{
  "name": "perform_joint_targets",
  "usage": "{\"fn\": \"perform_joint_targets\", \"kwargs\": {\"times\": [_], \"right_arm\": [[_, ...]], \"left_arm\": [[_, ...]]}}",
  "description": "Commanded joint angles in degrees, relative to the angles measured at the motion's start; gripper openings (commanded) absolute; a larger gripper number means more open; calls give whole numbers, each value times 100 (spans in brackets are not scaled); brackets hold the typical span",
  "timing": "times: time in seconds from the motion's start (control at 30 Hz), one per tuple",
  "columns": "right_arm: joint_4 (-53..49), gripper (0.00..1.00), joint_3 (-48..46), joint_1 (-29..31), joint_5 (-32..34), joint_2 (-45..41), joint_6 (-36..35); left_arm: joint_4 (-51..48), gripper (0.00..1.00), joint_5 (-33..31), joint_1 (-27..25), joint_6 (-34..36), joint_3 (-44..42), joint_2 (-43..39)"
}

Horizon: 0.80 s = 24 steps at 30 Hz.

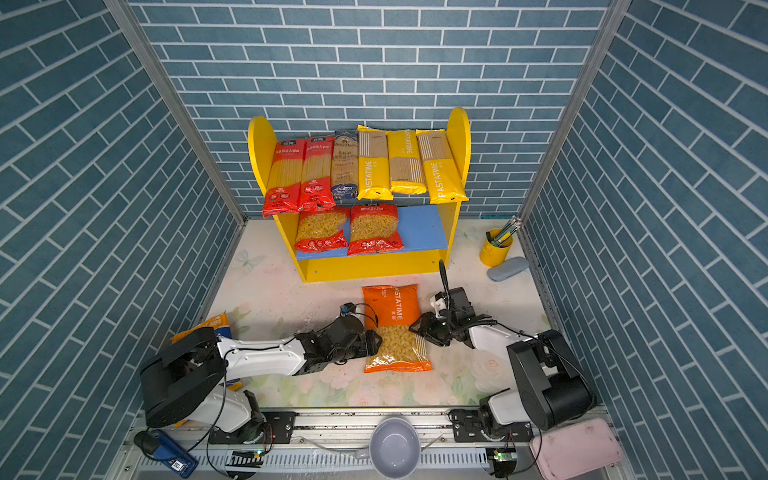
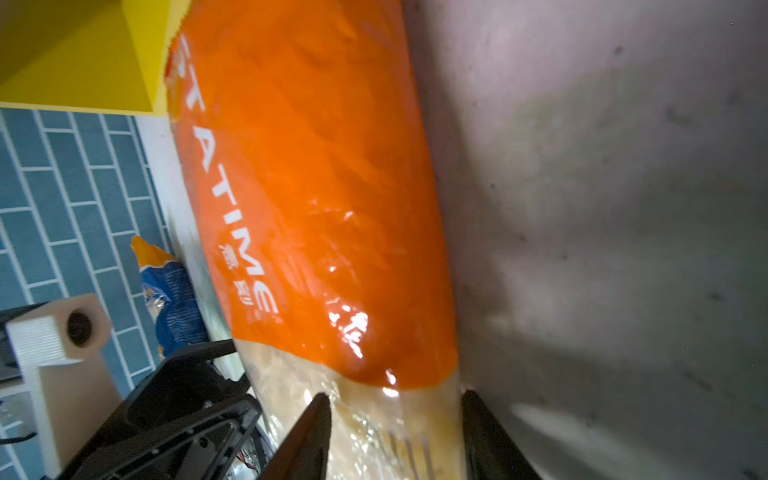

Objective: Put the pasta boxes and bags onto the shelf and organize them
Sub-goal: 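Grasp the orange macaroni bag with the right gripper while the left gripper approaches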

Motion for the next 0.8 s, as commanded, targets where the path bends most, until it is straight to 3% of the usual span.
{"fn": "perform_joint_targets", "kwargs": {"times": [0.0, 0.2, 0.43, 0.77], "right_arm": [[1382, 49, -238, 90, -483, 139, 618], [2323, 41, -273, 361, -578, 375, 1031], [3075, 22, -318, 561, -435, 472, 1746], [2544, 7, 186, 914, -166, -142, 1793]], "left_arm": [[180, 74, 90, -39, -42, -80, 186], [86, 71, 84, 42, 81, -87, -13], [-431, 71, 46, 459, 282, -248, -627], [-2069, 74, -382, 1322, 854, -414, -2414]]}}
